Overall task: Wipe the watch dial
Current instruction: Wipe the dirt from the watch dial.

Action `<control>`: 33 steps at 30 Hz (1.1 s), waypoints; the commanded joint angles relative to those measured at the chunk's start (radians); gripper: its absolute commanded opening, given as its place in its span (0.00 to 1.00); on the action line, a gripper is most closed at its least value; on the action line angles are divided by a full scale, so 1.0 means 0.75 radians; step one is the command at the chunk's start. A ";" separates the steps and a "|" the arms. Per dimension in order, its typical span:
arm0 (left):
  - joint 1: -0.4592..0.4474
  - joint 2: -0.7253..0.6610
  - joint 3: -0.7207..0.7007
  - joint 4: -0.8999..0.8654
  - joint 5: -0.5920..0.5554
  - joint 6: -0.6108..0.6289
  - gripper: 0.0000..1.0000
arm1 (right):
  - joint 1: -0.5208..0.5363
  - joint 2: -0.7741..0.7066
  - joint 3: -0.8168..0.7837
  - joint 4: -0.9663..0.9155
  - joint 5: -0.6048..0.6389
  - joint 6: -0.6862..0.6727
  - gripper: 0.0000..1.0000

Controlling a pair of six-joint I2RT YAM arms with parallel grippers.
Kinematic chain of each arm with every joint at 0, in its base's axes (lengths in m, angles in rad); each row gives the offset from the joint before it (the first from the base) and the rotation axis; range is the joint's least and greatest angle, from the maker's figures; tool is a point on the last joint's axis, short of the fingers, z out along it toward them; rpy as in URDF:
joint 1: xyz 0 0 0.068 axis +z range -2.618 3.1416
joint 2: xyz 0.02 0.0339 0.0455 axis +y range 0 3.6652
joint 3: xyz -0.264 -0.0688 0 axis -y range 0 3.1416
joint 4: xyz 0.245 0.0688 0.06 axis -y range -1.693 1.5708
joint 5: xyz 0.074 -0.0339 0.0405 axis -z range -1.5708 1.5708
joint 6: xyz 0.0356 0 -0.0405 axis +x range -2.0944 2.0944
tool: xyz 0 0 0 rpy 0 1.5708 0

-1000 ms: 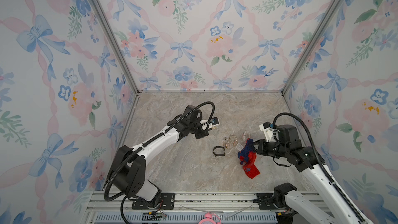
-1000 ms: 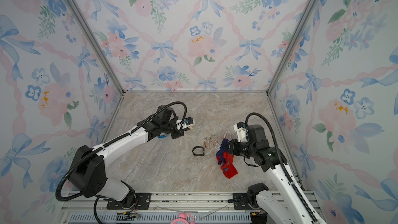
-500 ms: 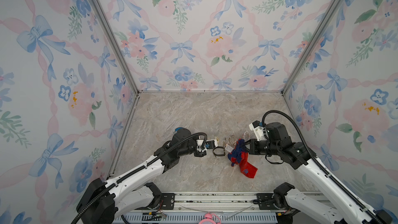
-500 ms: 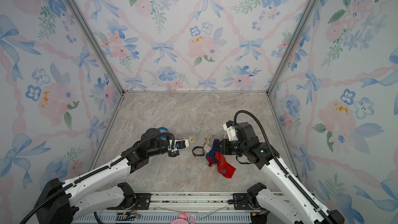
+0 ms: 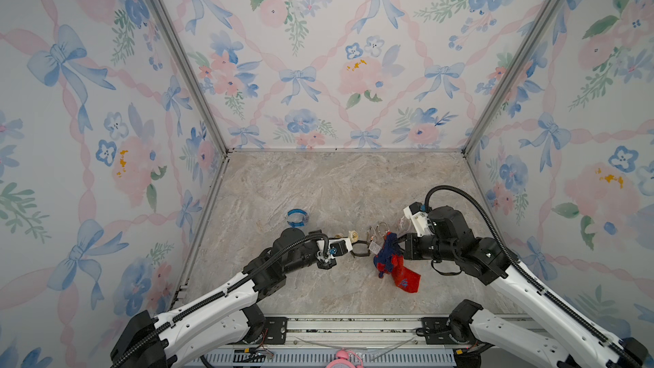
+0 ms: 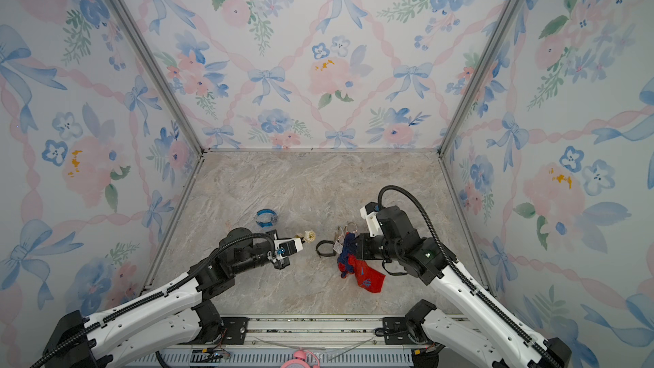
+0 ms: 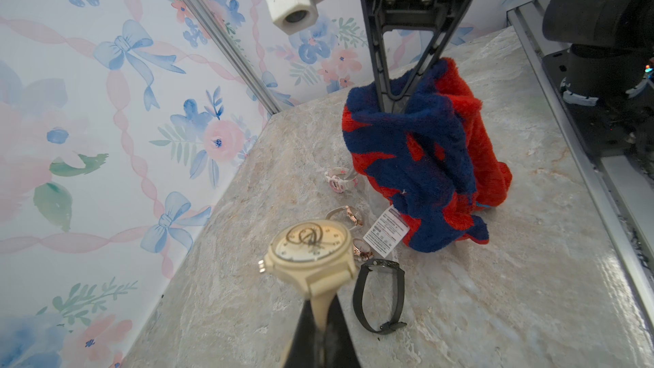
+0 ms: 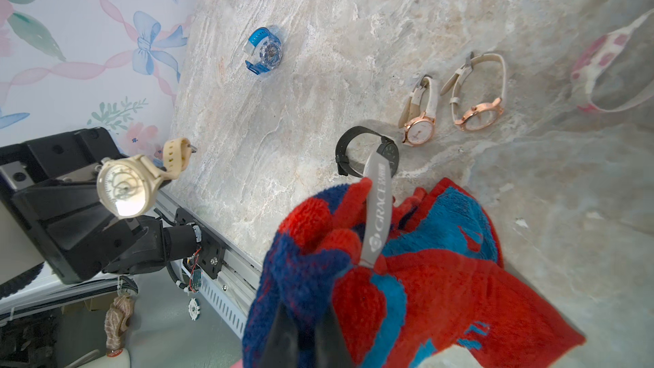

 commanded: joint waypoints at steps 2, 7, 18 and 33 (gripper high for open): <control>-0.026 -0.020 -0.016 0.061 0.007 0.065 0.00 | 0.092 0.011 0.061 0.064 0.112 0.049 0.00; -0.052 -0.009 -0.044 0.061 0.031 0.139 0.00 | 0.166 0.033 0.083 0.090 0.138 0.043 0.00; -0.056 0.065 -0.016 0.014 0.075 0.203 0.00 | 0.266 0.109 0.134 0.168 0.116 0.037 0.00; -0.088 0.108 0.003 -0.003 0.130 0.201 0.00 | 0.363 0.310 0.175 0.284 0.137 0.067 0.00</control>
